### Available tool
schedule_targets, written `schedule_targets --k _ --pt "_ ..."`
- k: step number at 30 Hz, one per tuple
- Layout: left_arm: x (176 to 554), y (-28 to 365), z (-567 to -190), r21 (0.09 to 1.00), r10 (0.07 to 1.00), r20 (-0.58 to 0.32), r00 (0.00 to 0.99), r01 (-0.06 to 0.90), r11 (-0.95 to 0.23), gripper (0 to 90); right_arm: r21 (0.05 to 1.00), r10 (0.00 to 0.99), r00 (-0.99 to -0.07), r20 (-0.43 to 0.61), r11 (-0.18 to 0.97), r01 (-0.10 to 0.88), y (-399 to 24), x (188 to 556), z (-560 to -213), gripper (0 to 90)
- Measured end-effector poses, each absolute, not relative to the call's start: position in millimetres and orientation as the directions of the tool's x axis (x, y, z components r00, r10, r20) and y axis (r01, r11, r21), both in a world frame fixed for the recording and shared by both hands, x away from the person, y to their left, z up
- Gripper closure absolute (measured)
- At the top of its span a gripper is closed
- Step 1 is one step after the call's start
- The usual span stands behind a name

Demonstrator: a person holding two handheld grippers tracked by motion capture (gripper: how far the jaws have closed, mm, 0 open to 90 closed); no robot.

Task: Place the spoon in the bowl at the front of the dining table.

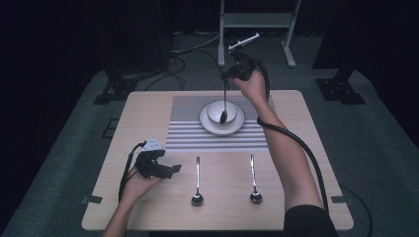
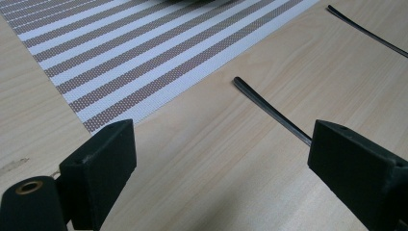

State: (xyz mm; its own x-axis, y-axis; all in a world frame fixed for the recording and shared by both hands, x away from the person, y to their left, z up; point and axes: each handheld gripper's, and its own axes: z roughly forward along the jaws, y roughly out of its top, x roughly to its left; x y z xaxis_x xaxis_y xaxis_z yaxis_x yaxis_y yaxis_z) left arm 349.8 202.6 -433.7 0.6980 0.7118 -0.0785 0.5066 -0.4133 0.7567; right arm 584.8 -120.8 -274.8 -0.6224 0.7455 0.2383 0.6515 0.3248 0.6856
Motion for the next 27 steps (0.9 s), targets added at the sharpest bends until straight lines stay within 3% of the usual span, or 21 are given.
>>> schedule_targets --k 12,27 --pt "348.8 199.7 -434.5 0.753 0.702 -0.074 0.708 0.501 -0.426 8.7 0.694 0.781 -0.569 0.256 0.261 0.671 -130.3 595.8 -287.6 88.3" --pt "348.6 199.5 -435.5 0.752 0.699 -0.077 0.711 0.502 -0.427 8.7 0.651 0.798 -0.564 0.213 0.314 0.691 -134.0 596.8 -307.6 88.1"
